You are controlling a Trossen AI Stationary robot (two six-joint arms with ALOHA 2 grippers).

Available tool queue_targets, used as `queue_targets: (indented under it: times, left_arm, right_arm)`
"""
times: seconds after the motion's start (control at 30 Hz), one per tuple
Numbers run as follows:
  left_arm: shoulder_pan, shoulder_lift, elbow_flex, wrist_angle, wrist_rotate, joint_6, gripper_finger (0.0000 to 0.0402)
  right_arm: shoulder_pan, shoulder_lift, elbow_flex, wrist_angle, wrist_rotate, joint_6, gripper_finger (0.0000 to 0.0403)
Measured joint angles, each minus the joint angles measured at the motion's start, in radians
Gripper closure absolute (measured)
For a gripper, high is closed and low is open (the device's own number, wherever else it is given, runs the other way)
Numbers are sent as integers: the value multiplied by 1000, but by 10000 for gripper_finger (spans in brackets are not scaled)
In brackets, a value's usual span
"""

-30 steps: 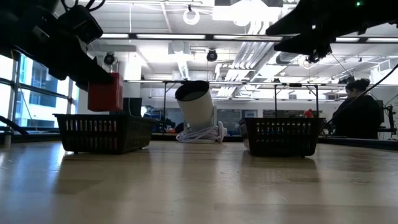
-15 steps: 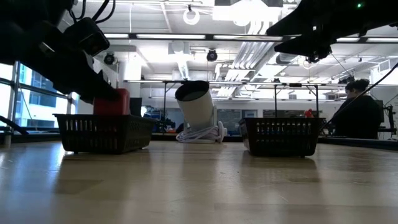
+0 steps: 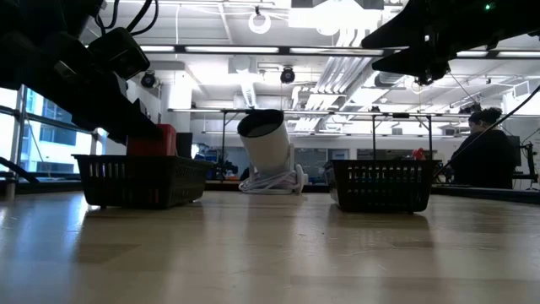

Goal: Pick & Place Office items
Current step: Put the red charger adapter into the left black bin, then return to Home Position

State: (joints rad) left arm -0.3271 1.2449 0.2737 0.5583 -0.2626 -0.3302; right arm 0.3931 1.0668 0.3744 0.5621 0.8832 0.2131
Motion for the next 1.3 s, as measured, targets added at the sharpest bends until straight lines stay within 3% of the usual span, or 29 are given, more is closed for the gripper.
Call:
queue_targets:
  times: [1.03,1.3]
  left_arm:
    - [0,0,0,7,1,0,265]
    - [0,0,0,8,3,-28,201]
  right_arm:
    - [0,0,0,-1,-27,0,57]
    - [0,0,0,-1,-27,0,57]
